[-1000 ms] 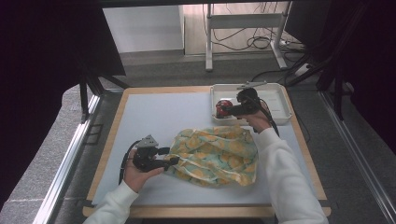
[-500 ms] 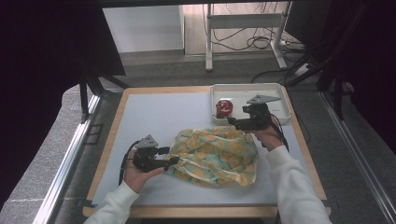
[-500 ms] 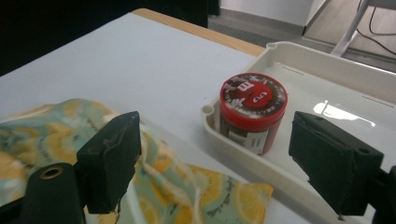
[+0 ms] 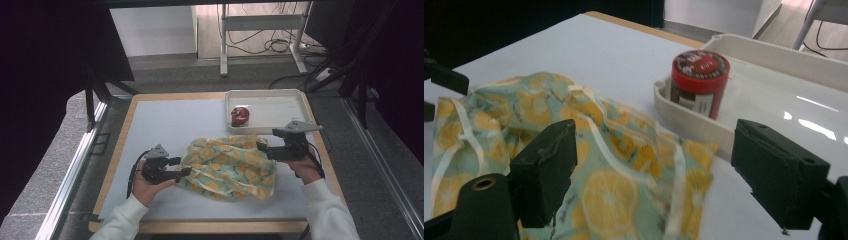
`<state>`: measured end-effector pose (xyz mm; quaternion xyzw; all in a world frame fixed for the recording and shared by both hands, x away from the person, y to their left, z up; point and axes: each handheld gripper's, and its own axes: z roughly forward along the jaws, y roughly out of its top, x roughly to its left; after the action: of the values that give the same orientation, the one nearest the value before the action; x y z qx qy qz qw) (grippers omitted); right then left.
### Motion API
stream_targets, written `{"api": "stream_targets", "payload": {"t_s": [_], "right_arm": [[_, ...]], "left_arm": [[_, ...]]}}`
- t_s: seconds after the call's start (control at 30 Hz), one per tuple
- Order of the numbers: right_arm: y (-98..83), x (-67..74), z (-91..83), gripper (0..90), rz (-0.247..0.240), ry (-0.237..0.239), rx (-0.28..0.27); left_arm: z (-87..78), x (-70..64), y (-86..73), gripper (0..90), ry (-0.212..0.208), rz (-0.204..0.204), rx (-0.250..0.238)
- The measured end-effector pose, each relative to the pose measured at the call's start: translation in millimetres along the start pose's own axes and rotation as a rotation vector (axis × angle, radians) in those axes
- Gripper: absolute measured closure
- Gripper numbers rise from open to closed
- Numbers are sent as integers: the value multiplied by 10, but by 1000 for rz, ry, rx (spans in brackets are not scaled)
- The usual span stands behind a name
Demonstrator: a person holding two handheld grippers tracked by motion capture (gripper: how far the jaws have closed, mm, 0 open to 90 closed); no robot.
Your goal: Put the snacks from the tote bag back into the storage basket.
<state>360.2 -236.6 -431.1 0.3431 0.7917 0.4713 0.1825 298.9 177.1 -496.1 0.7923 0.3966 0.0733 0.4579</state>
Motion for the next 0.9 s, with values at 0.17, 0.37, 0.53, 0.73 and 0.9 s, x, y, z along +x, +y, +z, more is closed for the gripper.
{"api": "stream_targets", "payload": {"t_s": [0.17, 0.37, 0.53, 0.73, 0.9], "right_arm": [[-214, -82, -169, 190, 37, -26, 12], [-395, -88, -176, 191, 41, -45, 52], [-392, -82, -169, 191, 34, -31, 43], [-409, -108, -173, 191, 41, -31, 40], [-410, -109, -196, 191, 39, -35, 28]], "left_arm": [[-3, -5, -1, 365, 1, 6, 0], [-12, -6, 0, 365, 2, 7, -2], [-12, -6, -1, 365, 5, 9, -2], [-12, 4, 0, 365, 10, 8, -2], [-5, 3, 4, 365, 7, 8, -1]]}}
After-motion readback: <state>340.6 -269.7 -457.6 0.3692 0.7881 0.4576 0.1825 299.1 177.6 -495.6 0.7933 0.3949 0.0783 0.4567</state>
